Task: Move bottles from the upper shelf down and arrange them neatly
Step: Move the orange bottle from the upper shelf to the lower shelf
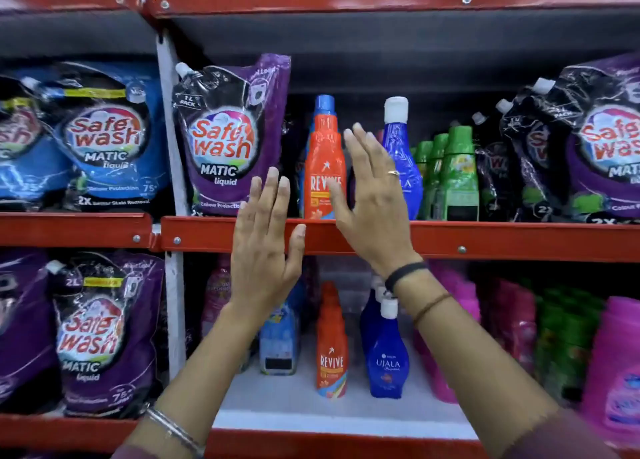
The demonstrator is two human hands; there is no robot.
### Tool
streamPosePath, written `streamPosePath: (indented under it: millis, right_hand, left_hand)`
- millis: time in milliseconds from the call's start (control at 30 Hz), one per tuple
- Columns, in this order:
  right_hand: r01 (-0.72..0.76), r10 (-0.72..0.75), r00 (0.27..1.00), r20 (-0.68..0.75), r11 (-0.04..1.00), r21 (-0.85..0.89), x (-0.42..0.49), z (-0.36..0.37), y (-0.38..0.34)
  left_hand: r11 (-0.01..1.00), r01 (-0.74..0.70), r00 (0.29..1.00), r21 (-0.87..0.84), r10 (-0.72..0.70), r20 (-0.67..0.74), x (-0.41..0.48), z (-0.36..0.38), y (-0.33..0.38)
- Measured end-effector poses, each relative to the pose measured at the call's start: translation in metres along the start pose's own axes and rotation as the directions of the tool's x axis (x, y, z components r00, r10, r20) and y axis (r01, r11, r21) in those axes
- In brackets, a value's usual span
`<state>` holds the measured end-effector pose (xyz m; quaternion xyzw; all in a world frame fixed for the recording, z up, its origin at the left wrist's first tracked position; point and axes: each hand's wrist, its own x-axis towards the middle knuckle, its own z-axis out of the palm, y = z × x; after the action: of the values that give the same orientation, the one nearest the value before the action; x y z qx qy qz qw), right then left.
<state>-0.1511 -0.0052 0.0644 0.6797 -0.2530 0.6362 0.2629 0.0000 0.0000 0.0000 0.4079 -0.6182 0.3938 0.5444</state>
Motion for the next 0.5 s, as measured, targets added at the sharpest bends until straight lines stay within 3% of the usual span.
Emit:
streamPosePath:
  millis: [100,300,500]
  right_hand:
    - [-0.074,0.075,0.992,0.103,0.997,-0.016,0.021,0.018,-0.013]
    - [-0.278,0.335,0.911,0.24,0.929,-0.242,0.044,0.033,-0.023]
    - [-0.41,0.405,0.909,0.095,0.911,0.039,0.043,0.026,-0.016]
  left_hand:
    - [1.0,0.027,0.999,0.003,-0.028,0.037,-0.004,0.003,-0.015]
    - [0.993,-0.001,0.993,0.117,-0.013,0.116,-0.015,0.018,-0.033]
    - [0.983,-0.008,0.994,0.185,-0.012,0.108,-0.017,0.024,-0.036]
